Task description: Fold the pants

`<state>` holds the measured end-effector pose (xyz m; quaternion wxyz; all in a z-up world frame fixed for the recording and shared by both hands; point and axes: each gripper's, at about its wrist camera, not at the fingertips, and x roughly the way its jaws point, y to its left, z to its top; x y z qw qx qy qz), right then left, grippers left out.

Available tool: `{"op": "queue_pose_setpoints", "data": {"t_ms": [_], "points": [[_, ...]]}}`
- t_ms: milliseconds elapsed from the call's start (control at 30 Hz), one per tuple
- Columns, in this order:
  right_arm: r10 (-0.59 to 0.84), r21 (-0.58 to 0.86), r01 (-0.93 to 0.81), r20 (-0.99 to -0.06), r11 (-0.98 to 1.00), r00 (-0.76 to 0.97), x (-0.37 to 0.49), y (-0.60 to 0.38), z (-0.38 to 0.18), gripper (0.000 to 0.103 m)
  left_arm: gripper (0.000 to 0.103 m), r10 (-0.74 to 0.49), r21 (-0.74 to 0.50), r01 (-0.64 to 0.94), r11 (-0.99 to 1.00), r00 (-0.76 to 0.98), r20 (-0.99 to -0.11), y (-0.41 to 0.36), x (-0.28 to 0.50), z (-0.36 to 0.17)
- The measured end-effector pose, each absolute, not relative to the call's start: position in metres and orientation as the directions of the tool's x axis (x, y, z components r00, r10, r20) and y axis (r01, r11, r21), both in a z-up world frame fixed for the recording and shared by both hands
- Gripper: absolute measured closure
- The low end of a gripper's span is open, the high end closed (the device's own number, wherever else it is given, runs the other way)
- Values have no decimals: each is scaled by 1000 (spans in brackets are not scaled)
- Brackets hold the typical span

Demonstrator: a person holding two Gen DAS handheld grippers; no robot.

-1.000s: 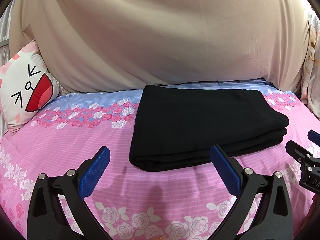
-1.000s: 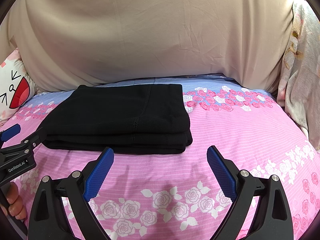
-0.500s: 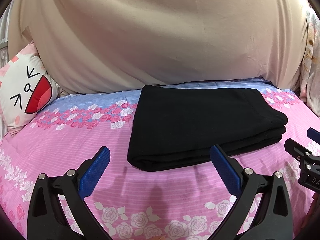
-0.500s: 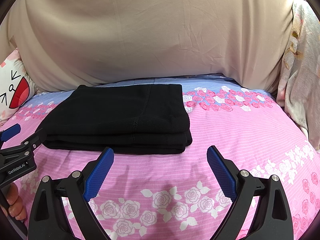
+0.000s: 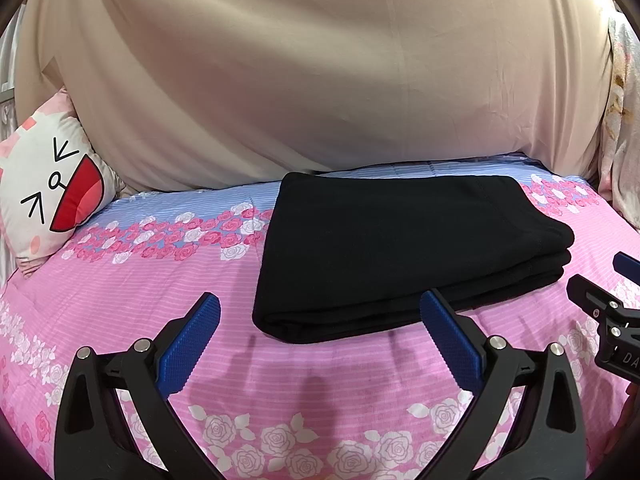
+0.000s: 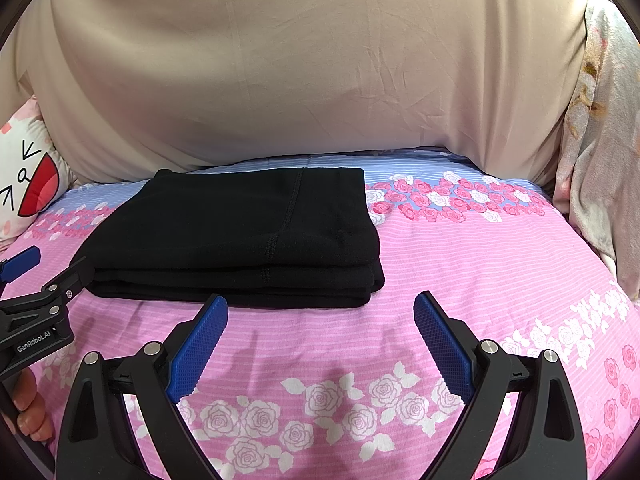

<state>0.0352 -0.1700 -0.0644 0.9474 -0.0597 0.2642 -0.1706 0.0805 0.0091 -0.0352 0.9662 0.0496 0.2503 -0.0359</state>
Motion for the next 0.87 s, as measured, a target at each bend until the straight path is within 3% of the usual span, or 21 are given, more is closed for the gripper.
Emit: {"op": "queue_pose_setpoints", "data": {"t_ms": [533, 867], "points": [[-358, -207, 293, -481, 933, 800, 33, -170, -65, 11, 5, -54, 44, 86, 995, 877, -478, 12, 77, -34], [-360, -214, 292, -474, 932, 803, 28, -172, -66, 11, 5, -78, 55, 125, 991, 847, -525, 8, 80, -39]]}}
